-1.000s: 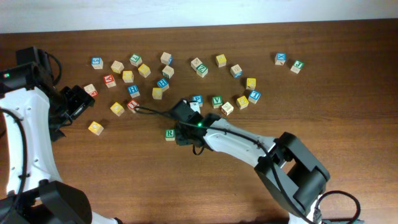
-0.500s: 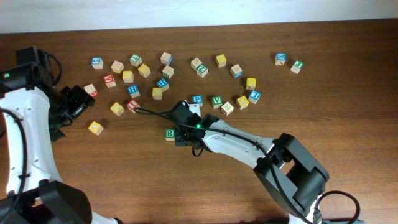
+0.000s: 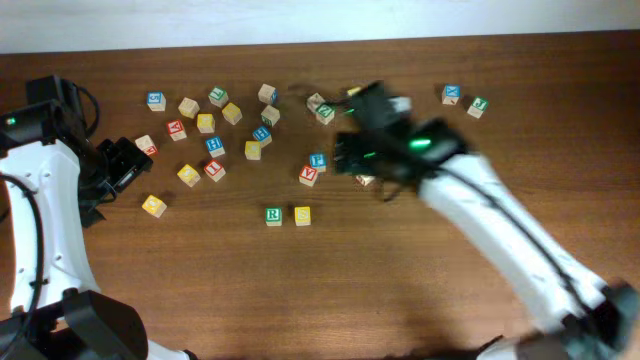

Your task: Spell out RSS

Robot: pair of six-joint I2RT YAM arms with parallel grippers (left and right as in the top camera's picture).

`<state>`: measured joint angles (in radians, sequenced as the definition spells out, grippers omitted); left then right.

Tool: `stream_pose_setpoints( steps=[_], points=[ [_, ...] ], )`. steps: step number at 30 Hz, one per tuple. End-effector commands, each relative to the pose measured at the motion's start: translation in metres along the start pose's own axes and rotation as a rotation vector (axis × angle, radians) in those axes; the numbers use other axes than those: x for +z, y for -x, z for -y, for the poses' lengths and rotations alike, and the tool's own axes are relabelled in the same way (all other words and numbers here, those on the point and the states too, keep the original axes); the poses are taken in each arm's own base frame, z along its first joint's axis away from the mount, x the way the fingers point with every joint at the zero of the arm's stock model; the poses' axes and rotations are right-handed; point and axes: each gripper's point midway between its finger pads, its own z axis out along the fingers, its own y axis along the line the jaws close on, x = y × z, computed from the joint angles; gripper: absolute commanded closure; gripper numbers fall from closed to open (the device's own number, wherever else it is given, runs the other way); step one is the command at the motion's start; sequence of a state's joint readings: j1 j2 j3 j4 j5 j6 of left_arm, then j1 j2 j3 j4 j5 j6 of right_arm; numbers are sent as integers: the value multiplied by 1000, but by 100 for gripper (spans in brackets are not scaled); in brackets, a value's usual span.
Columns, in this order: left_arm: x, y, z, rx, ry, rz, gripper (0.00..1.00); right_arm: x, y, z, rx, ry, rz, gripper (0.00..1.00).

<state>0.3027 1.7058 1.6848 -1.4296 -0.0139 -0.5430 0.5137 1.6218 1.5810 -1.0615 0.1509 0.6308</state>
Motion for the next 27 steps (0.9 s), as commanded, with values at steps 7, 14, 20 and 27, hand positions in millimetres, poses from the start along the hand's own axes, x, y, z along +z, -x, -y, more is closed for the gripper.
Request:
stream_pose_setpoints(
  steps=[7, 14, 20, 27],
  points=[
    [-3, 0, 0, -12, -3, 7, 1, -5, 7, 158, 115, -216, -139, 2],
    [-3, 0, 0, -12, -3, 7, 1, 48, 22, 66, -211, 278, -170, 2],
    [-3, 0, 0, -12, -4, 7, 1, 112, 32, 125, 0, -102, -169, 2],
    [-3, 0, 0, -12, -3, 7, 1, 106, 41, 146, 108, -138, -146, 2]
  ],
)
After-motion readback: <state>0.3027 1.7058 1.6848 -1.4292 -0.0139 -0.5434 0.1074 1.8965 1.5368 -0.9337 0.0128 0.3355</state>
